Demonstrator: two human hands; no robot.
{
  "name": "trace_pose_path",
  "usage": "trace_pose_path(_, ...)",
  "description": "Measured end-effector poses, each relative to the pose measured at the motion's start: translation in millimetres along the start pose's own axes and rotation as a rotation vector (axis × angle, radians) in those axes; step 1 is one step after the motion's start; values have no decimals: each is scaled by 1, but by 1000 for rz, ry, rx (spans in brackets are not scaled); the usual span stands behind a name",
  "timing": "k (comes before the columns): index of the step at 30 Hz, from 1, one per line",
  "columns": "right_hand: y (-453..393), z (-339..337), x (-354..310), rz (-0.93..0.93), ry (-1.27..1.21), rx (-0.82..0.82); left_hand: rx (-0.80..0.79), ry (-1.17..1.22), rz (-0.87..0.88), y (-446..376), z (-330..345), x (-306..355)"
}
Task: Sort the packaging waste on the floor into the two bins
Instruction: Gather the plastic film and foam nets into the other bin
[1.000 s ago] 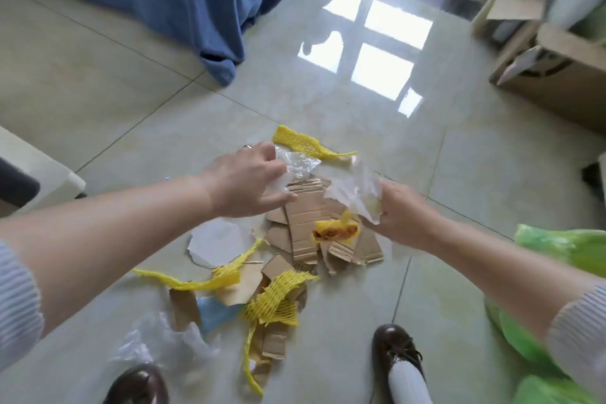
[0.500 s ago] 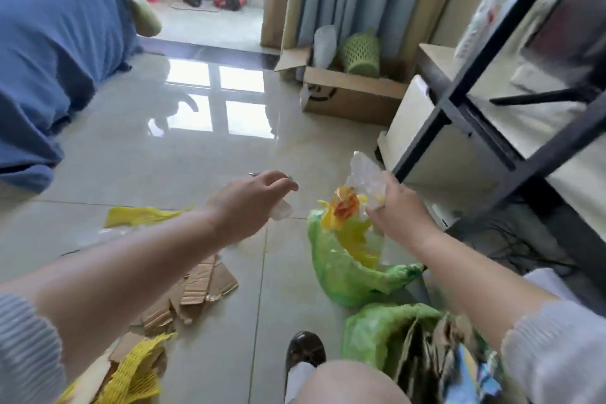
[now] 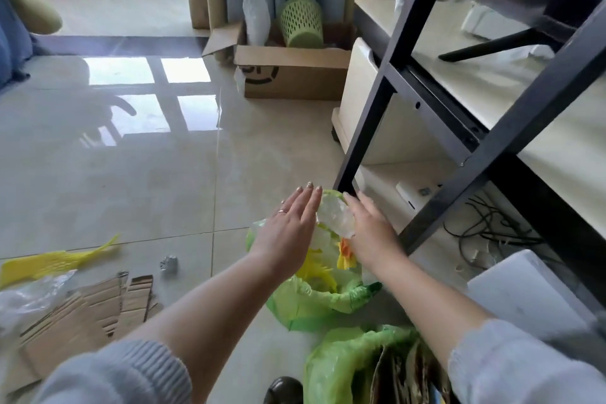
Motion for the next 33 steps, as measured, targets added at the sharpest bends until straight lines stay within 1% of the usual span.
trace_pose_path(3, -15, 39, 12, 33, 127, -130, -57, 27, -60, -19, 40, -11)
trace_pose_path(7, -32, 82, 28, 113, 104, -298, -246, 0, -48, -32, 94, -12)
trace_pose_path(9, -38, 102, 33, 126, 164, -389, -340, -44, -24, -33, 117, -11)
trace_pose_path(11, -42, 121, 39, 126, 227, -472, -438, -58, -56, -35, 138, -15)
trace_pose_path(13, -44, 133, 45, 126, 228, -517, -523, -77, -91, -36, 153, -18)
trace_pose_path(15, -42, 141, 50, 131, 162, -539, -591, -83, -138, -35, 164, -20)
trace_pose_path(17, -40, 142, 53, 127, 78, -534, -617, -66, -185, -36, 168, -21)
trace_pose_path(19, -41, 134, 53, 100, 55, -526, -638, -48, -192, -37, 165, -19)
trace_pose_path(21, -41, 118, 49, 63, 44, -501, -625, -8, -171, -40, 154, -18)
trace_pose_path(25, -24, 74, 33, 10, -16, -435, -532, 136, -147, -34, 103, -23)
trace_pose_path(27, -12, 56, 17, -14, -28, -411, -470, 188, -131, -22, 73, -28)
trace_pose_path(29, -4, 40, -10, -80, -48, -353, -381, 281, -133, -9, 41, -35)
trace_pose_path(31, 5, 29, -48, -182, -62, -276, -307, 415, -182, 13, 10, -50)
trace_pose_path(33, 19, 29, -93, -279, -66, -248, -266, 577, -301, 42, -13, -79)
Point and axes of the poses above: each hand's wrist, its own y-axis away from the middle knuckle, its own z-axis out of the palm, x = y × z, the point moved 9 cm from there along -y, towards the middle knuckle, and after that the axes turned 8 degrees about -z, right-handed, at the moved point
